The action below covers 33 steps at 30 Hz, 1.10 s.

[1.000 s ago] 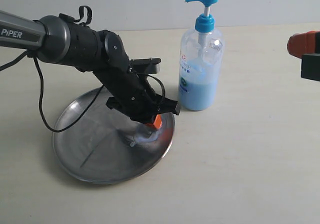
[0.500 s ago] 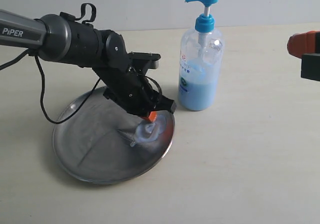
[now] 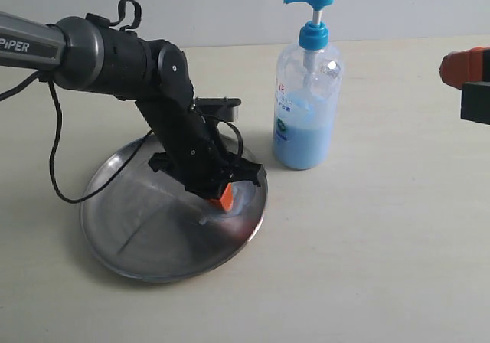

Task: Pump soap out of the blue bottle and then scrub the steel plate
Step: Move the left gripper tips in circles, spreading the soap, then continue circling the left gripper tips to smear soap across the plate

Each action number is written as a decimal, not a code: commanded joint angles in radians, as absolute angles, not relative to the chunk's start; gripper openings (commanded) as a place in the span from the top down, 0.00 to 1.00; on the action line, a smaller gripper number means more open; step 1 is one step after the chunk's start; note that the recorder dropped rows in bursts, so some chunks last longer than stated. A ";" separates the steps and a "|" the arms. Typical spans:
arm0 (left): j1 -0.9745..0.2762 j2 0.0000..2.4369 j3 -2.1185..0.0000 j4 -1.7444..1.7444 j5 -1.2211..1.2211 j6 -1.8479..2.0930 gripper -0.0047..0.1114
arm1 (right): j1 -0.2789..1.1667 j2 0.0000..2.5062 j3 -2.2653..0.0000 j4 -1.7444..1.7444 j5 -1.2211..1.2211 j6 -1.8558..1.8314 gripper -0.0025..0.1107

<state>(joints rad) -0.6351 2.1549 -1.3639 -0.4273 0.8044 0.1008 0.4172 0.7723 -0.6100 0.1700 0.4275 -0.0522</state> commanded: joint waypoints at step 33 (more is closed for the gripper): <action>-0.613 2.198 -1.344 -0.277 0.745 0.066 0.96 | 0.418 0.768 -0.605 0.179 0.420 -0.054 0.98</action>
<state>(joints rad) -0.6162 2.1632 -1.3633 -0.3405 0.6506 0.0773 0.4172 0.7723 -0.6100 0.1733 0.4275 -0.0522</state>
